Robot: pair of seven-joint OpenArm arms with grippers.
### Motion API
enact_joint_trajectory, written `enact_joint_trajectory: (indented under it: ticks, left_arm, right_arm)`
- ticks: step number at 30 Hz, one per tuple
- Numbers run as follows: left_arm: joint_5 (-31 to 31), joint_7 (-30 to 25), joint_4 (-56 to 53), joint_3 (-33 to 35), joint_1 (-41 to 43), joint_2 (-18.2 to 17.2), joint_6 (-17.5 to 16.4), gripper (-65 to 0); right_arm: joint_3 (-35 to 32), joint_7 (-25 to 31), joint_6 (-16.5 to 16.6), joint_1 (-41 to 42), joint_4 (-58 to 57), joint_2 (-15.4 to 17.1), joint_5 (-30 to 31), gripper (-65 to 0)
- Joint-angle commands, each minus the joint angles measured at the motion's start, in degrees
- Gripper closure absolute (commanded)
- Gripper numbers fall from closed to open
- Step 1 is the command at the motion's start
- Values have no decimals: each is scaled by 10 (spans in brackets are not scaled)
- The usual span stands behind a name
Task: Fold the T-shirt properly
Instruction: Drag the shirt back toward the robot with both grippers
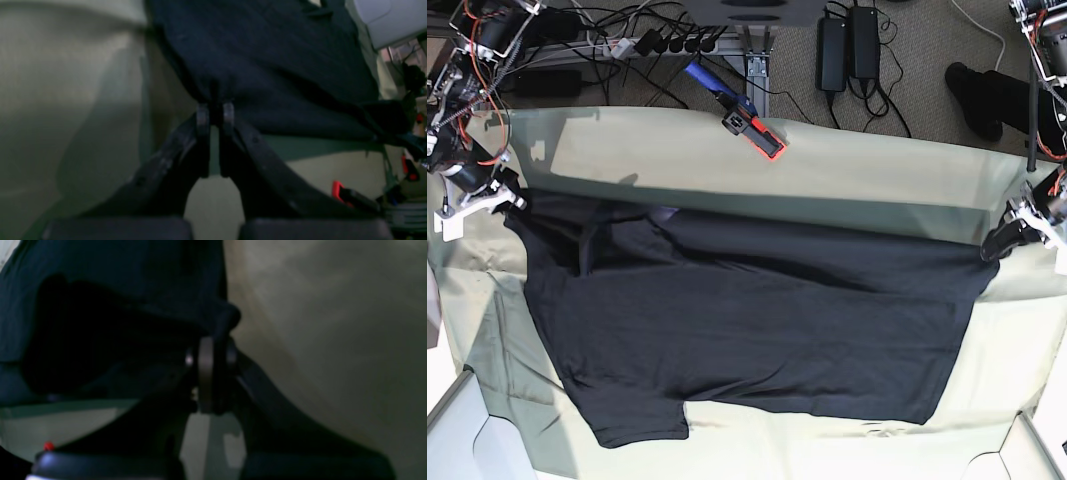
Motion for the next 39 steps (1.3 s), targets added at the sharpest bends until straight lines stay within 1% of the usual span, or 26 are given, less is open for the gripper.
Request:
enact_joint_trajectory:
  ticks: [1, 8, 15, 18, 24, 31, 33, 34, 36, 37, 38, 39]
  left_arm:
    - [-13, -8, 10, -5, 2, -15, -9, 0]
    - [-37, 5, 22, -10, 61, -22, -9, 0]
    - [-48, 9, 65, -55, 131, -30, -9, 0]
    - [-50, 9, 75, -60, 152, -30, -9, 0]
    - [-54, 10, 75, -60, 159, -29, -9, 0]
    - [-58, 10, 75, -60, 159, -29, -9, 0]
    - [-58, 9, 75, -60, 160, -29, -9, 0]
    - [-58, 8, 75, -60, 160, -29, -9, -46]
    - [-58, 8, 75, -60, 160, -29, -9, -193]
    - [-58, 9, 75, -60, 160, -29, -9, -253]
    - [-58, 9, 75, -60, 160, -29, -9, -290]
    - [-59, 9, 75, -62, 160, -29, -9, -304]
  right_arm:
    - [3, 7, 45, 1, 11, 17, 13, 0]
    - [3, -5, 54, -37, 12, 34, 31, 0]
    - [4, -13, 63, -81, 14, 45, 51, 0]
    - [4, -14, 65, -94, 17, 45, 58, 0]
    - [4, -14, 65, -121, 32, 45, 57, 0]
    - [4, -13, 65, -129, 41, 46, 57, 0]
    - [4, -13, 65, -129, 41, 45, 48, 0]
    - [4, -13, 65, -129, 41, 45, 42, 0]
    - [4, -13, 65, -129, 41, 45, 44, 0]
    - [4, -13, 65, -129, 41, 45, 47, 0]
    - [4, -13, 65, -129, 41, 46, 47, -79]
    - [4, -13, 65, -129, 41, 46, 47, -170]
